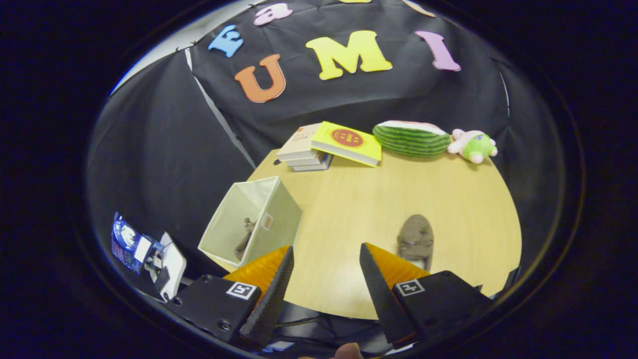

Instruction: Open the storage box then place both shoes into the box .Put the left shoe in first, then the right shoe, with the right side of both shoes facing outward in a uniform manner.

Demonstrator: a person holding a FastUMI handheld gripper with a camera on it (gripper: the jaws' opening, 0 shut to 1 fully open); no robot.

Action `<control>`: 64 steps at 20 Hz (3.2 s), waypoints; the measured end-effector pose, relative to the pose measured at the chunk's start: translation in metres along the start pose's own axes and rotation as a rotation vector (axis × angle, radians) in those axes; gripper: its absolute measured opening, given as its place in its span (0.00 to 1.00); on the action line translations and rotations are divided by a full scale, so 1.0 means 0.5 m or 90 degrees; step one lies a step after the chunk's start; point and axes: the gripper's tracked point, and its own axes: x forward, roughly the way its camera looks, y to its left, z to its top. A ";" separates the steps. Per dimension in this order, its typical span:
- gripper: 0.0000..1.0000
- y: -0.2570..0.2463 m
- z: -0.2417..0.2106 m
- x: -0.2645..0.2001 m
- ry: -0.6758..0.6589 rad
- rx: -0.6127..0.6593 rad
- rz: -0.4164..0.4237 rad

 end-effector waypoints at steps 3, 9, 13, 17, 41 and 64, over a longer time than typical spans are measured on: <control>0.86 -0.078 -0.016 -0.023 -0.002 0.001 -0.042; 0.87 -0.188 -0.065 -0.022 0.057 -0.008 -0.113; 0.90 -0.239 -0.103 0.006 0.089 -0.017 -0.143; 0.91 -0.294 -0.145 0.044 0.134 0.037 -0.139; 0.06 -0.366 -0.245 0.191 0.253 0.238 -0.056; 0.06 0.270 0.061 0.105 0.120 0.198 0.084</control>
